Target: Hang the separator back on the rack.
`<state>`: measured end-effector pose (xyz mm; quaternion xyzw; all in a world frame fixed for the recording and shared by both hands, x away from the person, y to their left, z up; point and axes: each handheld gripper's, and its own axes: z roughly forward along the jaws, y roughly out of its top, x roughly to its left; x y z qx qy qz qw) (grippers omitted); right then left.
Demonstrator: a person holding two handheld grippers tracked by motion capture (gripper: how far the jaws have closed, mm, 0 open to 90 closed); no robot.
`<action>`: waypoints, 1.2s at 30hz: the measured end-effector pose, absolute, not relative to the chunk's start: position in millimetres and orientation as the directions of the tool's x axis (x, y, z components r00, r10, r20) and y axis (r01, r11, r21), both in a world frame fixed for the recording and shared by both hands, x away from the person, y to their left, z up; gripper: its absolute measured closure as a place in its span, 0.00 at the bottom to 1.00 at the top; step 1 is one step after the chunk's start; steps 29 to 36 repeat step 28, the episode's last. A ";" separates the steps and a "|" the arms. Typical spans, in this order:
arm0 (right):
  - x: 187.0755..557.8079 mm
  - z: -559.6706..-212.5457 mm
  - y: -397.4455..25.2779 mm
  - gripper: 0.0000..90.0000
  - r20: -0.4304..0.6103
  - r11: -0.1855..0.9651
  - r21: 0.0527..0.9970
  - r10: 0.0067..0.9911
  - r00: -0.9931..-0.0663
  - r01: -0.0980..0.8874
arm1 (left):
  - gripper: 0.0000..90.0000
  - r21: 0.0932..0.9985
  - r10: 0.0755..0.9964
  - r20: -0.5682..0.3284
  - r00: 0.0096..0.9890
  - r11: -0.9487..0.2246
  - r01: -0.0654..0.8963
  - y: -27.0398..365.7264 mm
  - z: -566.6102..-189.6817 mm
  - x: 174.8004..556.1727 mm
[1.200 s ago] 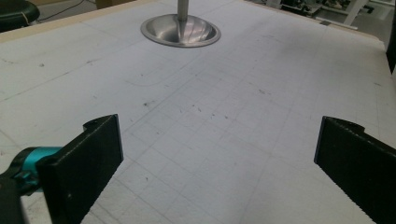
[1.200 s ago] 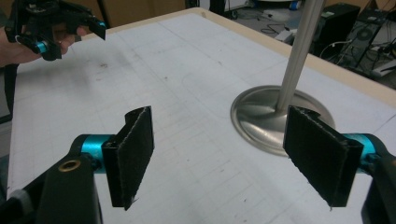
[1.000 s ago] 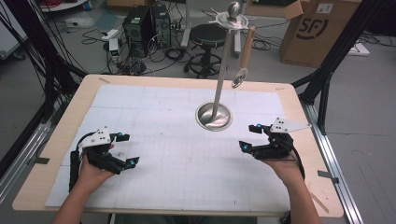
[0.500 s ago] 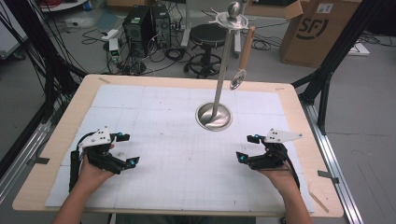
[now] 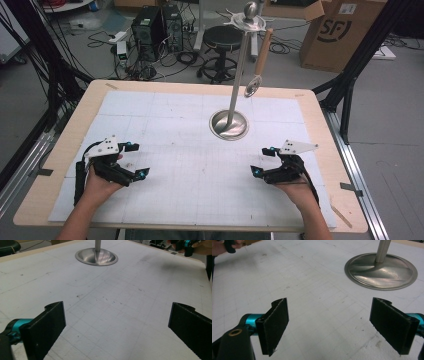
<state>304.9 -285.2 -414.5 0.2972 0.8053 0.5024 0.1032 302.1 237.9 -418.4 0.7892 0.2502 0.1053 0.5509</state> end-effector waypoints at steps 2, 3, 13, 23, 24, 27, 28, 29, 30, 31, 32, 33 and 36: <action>305.0 -414.6 -285.3 0.16 0.133 0.318 0.871 0.582 -0.802 0.375 | 0.02 0.923 0.509 -0.109 0.854 -0.268 0.277 238.0 -418.5 302.2; 305.2 -414.4 -285.4 0.16 0.132 0.316 0.872 0.583 -0.802 0.374 | 0.02 0.922 0.508 -0.111 0.854 -0.267 0.278 238.1 -418.5 302.2; 304.9 -416.0 -287.4 0.16 0.133 0.315 0.869 0.595 -0.793 0.382 | 0.02 0.925 0.500 -0.113 0.858 -0.262 0.275 237.7 -418.9 303.1; 306.3 -418.5 -287.6 0.16 0.138 0.319 0.865 0.591 -0.795 0.387 | 0.02 0.922 0.506 -0.115 0.855 -0.266 0.282 237.6 -419.4 303.1; 306.6 -418.6 -287.7 0.16 0.140 0.320 0.863 0.592 -0.793 0.391 | 0.02 0.921 0.506 -0.114 0.855 -0.269 0.282 237.7 -419.4 303.3; 306.5 -418.1 -288.8 0.16 0.139 0.318 0.864 0.592 -0.794 0.389 | 0.02 0.921 0.507 -0.111 0.855 -0.271 0.280 237.3 -419.4 303.1; 306.5 -417.8 -289.4 0.16 0.139 0.314 0.867 0.594 -0.792 0.387 | 0.02 0.920 0.508 -0.109 0.855 -0.274 0.280 237.3 -419.5 303.2; 306.5 -417.8 -289.4 0.16 0.139 0.314 0.867 0.594 -0.792 0.387 | 0.02 0.920 0.508 -0.109 0.855 -0.274 0.280 237.3 -419.5 303.2; 306.5 -417.8 -289.4 0.16 0.139 0.314 0.867 0.594 -0.792 0.387 | 0.02 0.920 0.508 -0.109 0.855 -0.274 0.280 237.3 -419.5 303.2; 306.5 -417.8 -289.4 0.16 0.139 0.314 0.867 0.594 -0.792 0.387 | 0.02 0.920 0.508 -0.109 0.855 -0.274 0.280 237.3 -419.5 303.2; 306.5 -417.8 -289.4 0.16 0.139 0.314 0.867 0.594 -0.792 0.387 | 0.02 0.920 0.508 -0.109 0.855 -0.274 0.280 237.3 -419.5 303.2; 306.5 -417.8 -289.4 0.16 0.139 0.314 0.867 0.594 -0.792 0.387 | 0.02 0.920 0.508 -0.109 0.855 -0.274 0.280 237.3 -419.5 303.2; 306.5 -417.8 -289.4 0.16 0.139 0.314 0.867 0.594 -0.792 0.387 | 0.02 0.920 0.508 -0.109 0.855 -0.274 0.280 237.3 -419.5 303.2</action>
